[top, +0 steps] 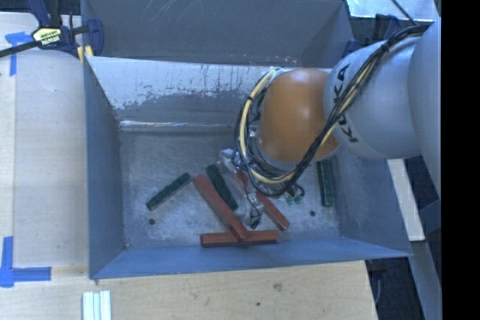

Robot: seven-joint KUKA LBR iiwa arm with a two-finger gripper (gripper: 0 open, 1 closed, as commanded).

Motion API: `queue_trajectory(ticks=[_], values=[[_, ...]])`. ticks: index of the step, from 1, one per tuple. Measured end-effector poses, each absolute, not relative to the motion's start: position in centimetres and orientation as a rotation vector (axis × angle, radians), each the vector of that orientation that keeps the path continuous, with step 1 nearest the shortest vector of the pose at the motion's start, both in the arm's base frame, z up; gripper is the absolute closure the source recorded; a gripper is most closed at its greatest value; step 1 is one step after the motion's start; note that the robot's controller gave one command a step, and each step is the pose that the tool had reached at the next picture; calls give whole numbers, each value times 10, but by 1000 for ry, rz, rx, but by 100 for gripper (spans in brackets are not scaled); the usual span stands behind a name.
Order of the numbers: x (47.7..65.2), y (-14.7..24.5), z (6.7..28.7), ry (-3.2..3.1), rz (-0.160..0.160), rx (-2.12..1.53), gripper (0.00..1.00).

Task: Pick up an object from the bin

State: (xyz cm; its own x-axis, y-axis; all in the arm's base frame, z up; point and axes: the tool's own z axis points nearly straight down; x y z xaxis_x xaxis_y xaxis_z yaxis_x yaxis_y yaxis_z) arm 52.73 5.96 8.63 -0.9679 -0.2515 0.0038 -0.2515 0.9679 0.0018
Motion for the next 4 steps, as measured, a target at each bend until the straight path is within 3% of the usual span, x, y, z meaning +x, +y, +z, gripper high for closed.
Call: queue_trajectory(ticks=[1,2,3,4], values=[[601,-19,149,-3153,6,75,0],[546,55,78,-3095,-4,515,0],[607,9,114,-3144,3,212,0],[538,96,72,-3086,-3,584,0]])
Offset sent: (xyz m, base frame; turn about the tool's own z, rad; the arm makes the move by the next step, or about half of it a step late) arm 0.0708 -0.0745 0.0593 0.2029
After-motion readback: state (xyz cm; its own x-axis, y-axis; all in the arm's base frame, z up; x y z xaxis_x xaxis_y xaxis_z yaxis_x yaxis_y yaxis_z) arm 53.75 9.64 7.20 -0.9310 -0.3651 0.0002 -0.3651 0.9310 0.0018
